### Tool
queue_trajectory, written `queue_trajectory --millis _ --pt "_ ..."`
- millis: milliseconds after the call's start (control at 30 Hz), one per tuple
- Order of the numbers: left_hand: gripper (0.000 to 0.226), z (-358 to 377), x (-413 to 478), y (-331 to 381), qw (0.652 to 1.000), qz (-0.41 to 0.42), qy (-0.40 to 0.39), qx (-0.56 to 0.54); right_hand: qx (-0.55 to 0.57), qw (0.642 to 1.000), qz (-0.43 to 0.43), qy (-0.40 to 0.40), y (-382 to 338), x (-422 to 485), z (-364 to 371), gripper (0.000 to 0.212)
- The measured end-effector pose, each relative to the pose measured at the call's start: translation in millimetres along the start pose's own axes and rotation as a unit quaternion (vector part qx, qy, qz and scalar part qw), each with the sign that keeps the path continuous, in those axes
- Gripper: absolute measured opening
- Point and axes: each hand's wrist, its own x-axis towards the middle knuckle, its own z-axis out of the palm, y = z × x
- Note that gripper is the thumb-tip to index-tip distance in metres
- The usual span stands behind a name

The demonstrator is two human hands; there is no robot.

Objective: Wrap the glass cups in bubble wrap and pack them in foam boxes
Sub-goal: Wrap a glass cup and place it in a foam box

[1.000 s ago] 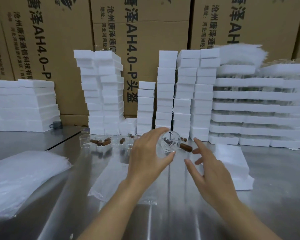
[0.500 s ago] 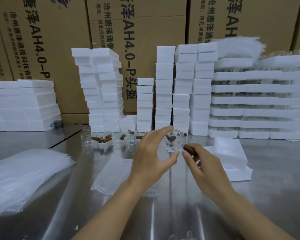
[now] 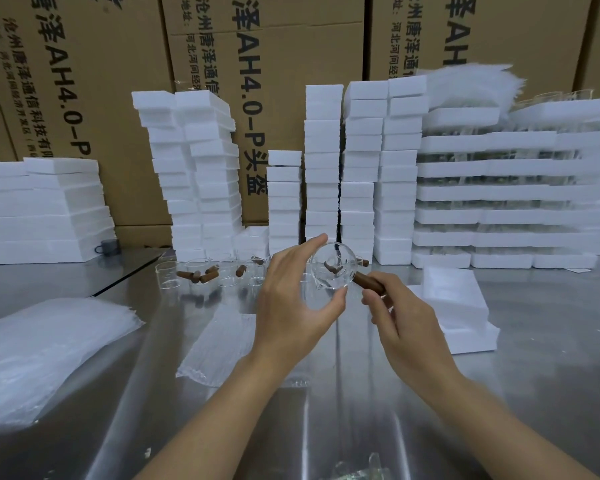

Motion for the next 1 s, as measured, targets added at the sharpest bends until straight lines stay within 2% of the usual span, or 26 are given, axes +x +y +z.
queue_trajectory --millis 200,300,433,533,667,1000 --pt "0.073 0 -1 3 1.000 -0.022 0.001 -0.005 0.031 0.999 0.017 0.037 -3 2 0 0.018" --pt "0.082 2 -2 3 0.999 -0.034 -0.019 -0.017 0.121 0.989 0.062 0.051 -6 4 0 0.021" --pt "0.082 4 -4 6 0.998 -0.053 -0.027 -0.025 0.276 0.947 0.160 -0.028 -12 7 1 0.036" --pt "0.074 3 -1 6 0.998 -0.061 -0.004 -0.031 0.333 0.911 0.221 -0.096 -14 6 5 0.046" --pt "0.073 0 1 6 0.997 -0.068 0.000 -0.023 0.352 0.898 0.231 -0.130 -16 2 10 0.057" --pt "0.071 -1 2 4 0.996 -0.088 -0.017 -0.022 0.339 0.901 0.234 -0.140 -14 3 12 0.055"
